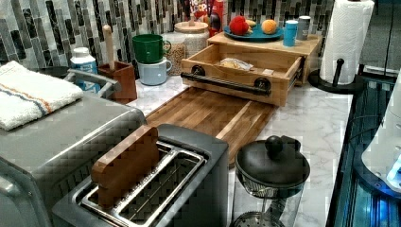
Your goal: Close the drawer.
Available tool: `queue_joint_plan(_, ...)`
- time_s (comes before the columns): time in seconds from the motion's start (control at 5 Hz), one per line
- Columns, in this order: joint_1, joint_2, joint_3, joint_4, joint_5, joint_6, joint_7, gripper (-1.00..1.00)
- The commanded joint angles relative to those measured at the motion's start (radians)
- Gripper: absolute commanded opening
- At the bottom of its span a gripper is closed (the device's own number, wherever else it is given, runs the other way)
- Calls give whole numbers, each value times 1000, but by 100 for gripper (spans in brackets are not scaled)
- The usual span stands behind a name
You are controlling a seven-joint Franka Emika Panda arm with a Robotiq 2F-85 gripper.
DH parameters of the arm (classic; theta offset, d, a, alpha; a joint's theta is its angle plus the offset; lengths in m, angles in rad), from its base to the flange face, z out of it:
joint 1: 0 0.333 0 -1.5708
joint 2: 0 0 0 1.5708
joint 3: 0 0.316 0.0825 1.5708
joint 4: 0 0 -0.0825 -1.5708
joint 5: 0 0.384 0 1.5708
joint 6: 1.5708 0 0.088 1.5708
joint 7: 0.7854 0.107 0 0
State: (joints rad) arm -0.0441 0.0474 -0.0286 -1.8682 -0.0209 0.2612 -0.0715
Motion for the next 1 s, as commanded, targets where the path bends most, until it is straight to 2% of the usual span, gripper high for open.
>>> queue_joint_plan(0.2,-3,0,2,-1,0,3,-13,-100)
queue_joint_plan(0.4,-3,0,2,-1,0,3,-13,-100)
queue_joint_plan(0.6,8,-12,14,-33,34,39,-112,100)
queue_joint_plan(1.0,53,-82,58,-206,32,236,-345,100)
